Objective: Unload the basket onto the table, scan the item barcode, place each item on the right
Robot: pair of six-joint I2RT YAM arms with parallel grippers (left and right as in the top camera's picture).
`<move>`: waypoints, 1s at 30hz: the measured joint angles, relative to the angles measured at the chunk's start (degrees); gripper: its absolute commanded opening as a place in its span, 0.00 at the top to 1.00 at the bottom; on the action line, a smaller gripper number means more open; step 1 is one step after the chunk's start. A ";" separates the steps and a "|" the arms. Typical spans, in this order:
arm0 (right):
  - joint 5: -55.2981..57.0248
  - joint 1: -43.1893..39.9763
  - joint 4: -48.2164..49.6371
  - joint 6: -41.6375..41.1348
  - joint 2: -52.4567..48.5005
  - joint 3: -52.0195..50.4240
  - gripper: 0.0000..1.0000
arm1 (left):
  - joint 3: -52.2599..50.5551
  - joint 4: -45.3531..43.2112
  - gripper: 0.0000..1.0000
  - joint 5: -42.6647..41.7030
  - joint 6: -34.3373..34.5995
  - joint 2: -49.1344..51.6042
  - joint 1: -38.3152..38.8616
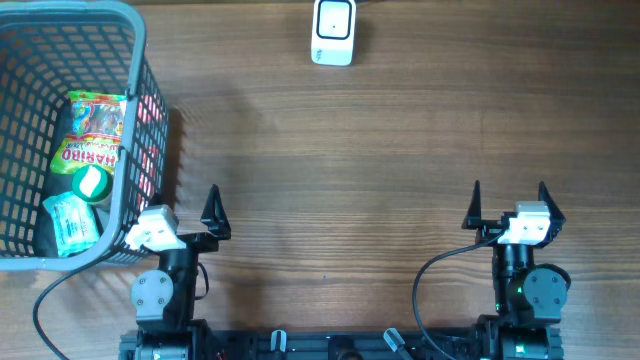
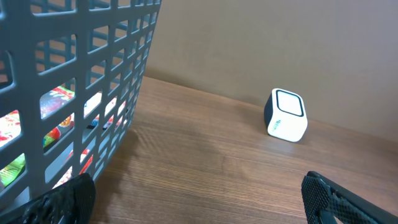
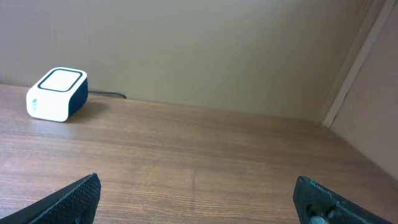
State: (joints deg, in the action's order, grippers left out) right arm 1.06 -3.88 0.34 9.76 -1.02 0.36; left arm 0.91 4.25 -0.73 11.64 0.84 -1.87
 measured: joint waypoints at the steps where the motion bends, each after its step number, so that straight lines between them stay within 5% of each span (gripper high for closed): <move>1: 0.00 0.00 0.00 0.00 0.00 0.00 0.00 | 0.00 -0.04 0.00 -1.84 0.00 0.00 0.00; 12: 0.00 0.00 -0.17 0.00 -0.31 0.00 0.00 | 8.81 1.88 0.00 -20.35 3.54 8.57 -0.02; 17: -0.02 0.00 -0.20 0.00 -0.37 0.00 0.00 | 27.82 10.86 0.00 -25.77 2.21 26.03 -0.02; 23: -0.02 0.00 -0.17 0.02 -0.37 0.00 0.00 | 58.99 32.87 0.00 -27.32 0.39 44.26 -0.07; 30: -0.02 0.00 -0.15 0.00 -0.37 0.00 0.00 | 63.23 34.16 0.00 -25.99 -0.17 46.34 -0.07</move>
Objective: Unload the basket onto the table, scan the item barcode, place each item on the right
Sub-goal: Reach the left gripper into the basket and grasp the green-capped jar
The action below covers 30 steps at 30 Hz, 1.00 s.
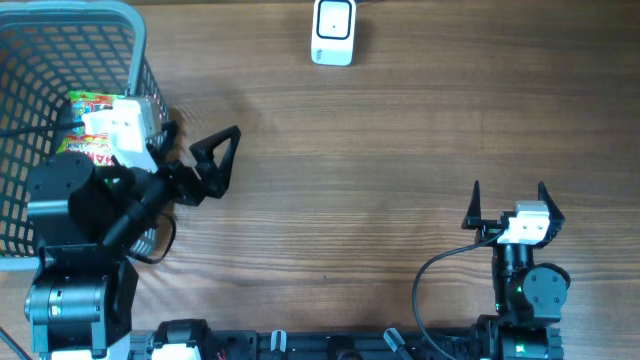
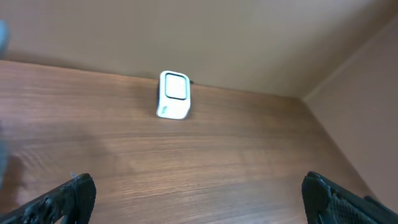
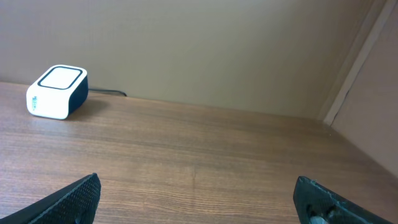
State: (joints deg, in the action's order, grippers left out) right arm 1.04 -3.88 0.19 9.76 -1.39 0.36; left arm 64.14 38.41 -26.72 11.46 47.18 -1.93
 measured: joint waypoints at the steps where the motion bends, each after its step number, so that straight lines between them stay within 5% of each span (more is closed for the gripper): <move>1: 0.00 0.00 -0.02 0.00 0.00 0.00 0.00 | 0.46 0.68 0.00 2.01 0.20 0.20 0.00; 5: 0.00 0.00 0.00 0.02 0.00 0.00 0.00 | 5.81 4.37 0.00 10.54 0.76 2.58 0.00; 12: -0.02 0.00 -0.02 0.00 0.00 0.00 0.00 | 27.61 16.92 0.00 37.31 6.78 15.17 -0.26; 15: -0.04 0.00 -0.02 0.02 0.00 0.00 0.00 | 34.05 21.66 0.00 45.72 11.45 20.00 -5.73; 19: -0.17 0.00 0.00 0.02 0.00 0.00 0.00 | 34.67 28.52 0.00 46.36 19.58 24.76 -18.80; 22: -0.17 0.00 -0.02 0.00 0.00 0.00 0.01 | 35.17 34.95 0.13 45.07 23.91 32.22 -25.49; 30: -0.17 0.00 -0.02 0.02 0.00 0.00 0.01 | 35.06 36.59 0.00 41.42 13.99 56.28 -26.32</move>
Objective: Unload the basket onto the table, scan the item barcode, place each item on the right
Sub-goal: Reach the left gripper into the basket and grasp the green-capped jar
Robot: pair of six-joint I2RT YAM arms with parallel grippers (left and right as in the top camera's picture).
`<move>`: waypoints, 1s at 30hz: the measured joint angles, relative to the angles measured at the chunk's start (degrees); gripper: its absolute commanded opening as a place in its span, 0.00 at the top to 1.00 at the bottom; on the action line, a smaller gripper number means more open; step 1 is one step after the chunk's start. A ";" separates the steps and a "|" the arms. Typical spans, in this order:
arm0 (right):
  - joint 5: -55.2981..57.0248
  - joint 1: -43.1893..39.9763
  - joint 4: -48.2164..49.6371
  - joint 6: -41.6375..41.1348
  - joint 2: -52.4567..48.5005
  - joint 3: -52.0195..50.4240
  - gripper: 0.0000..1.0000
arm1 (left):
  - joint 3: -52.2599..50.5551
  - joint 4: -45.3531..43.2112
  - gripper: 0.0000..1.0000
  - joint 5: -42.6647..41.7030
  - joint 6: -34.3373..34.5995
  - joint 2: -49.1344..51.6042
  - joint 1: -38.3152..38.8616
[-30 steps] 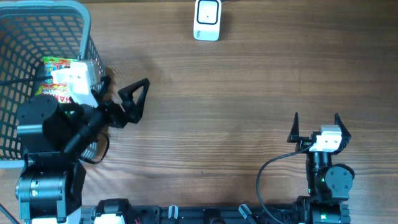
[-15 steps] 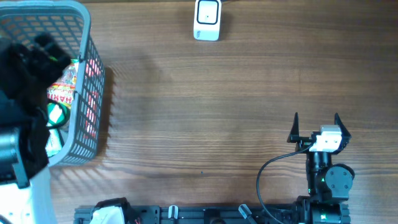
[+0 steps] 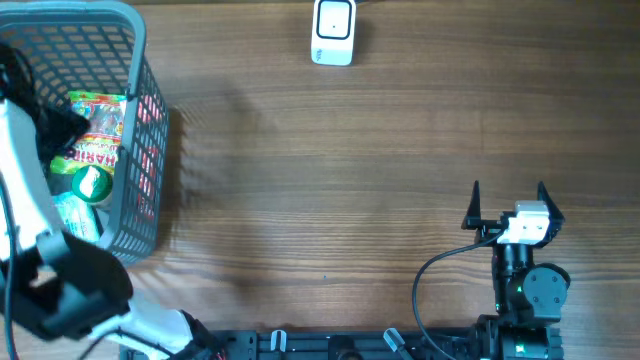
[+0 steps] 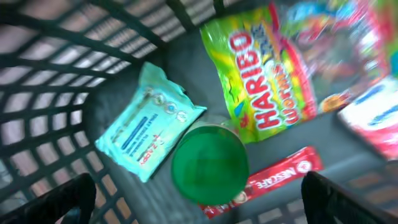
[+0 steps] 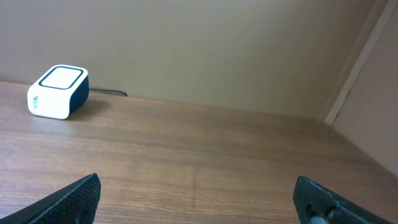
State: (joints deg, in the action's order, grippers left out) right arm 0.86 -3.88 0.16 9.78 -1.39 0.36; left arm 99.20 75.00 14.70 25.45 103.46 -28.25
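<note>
The grey mesh basket (image 3: 140, 120) at the left holds a Haribo bag (image 4: 267, 74), a teal wipes pack (image 4: 149, 127), a round green-lidded tub (image 4: 209, 163) and a red Nescafe stick (image 4: 280, 177). My left gripper (image 4: 199, 205) hangs open over these items, fingers wide, holding nothing; overhead it shows at the basket's left side (image 3: 60, 128). The white scanner (image 3: 333, 31) stands at the table's far edge, also seen as a white scanner (image 5: 58, 92) from the right wrist. My right gripper (image 3: 508, 195) rests open near the front right.
The basket's walls (image 4: 50, 81) rise around the left gripper. A red and white pack (image 4: 373, 112) lies at the basket's right side. A cable runs from the scanner along the back wall (image 5: 109, 93). Bare wood table (image 3: 350, 180) lies between basket and right arm.
My left gripper was outside the basket's right wall, facing the scanner. Now it is above the basket's inside, looking down on the items. The right arm has not moved.
Both arms first rested at the front edge, the left gripper by the basket's front right corner. Then the left arm stood raised with its open gripper beside the basket's right wall. Now that gripper is open over the basket's contents.
</note>
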 measured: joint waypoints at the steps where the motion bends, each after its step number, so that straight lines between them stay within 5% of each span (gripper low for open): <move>1: 0.00 0.00 0.00 0.00 0.00 0.00 0.00 | 0.00 0.00 0.00 -0.57 -1.70 2.47 0.00; 7: 0.00 0.00 0.00 -0.02 0.00 0.00 0.00 | -3.37 -3.45 0.00 -3.69 -9.11 7.23 0.00; 16: 0.00 0.00 0.00 0.00 0.00 0.00 0.00 | -18.27 -14.16 0.00 -7.08 -10.84 7.26 0.00; 17: 0.00 0.00 0.00 0.00 0.00 0.00 0.00 | -18.97 -15.34 0.02 -7.13 -10.82 7.23 0.00; 20: 0.00 0.00 0.00 0.00 0.00 0.00 0.00 | -20.00 -17.27 0.35 -7.13 -10.84 7.26 0.00; 22: 0.00 0.00 0.00 -0.02 0.00 0.00 0.00 | -20.02 -17.51 0.46 -7.30 -10.86 7.26 -0.07; 30: 0.00 0.00 0.00 0.00 0.00 0.00 0.01 | -17.94 -13.31 0.51 -7.67 -11.26 7.21 -0.11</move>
State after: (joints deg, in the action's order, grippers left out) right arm 0.86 -3.88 0.16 9.78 -1.39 0.36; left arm 81.25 61.69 7.03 14.20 110.67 -28.36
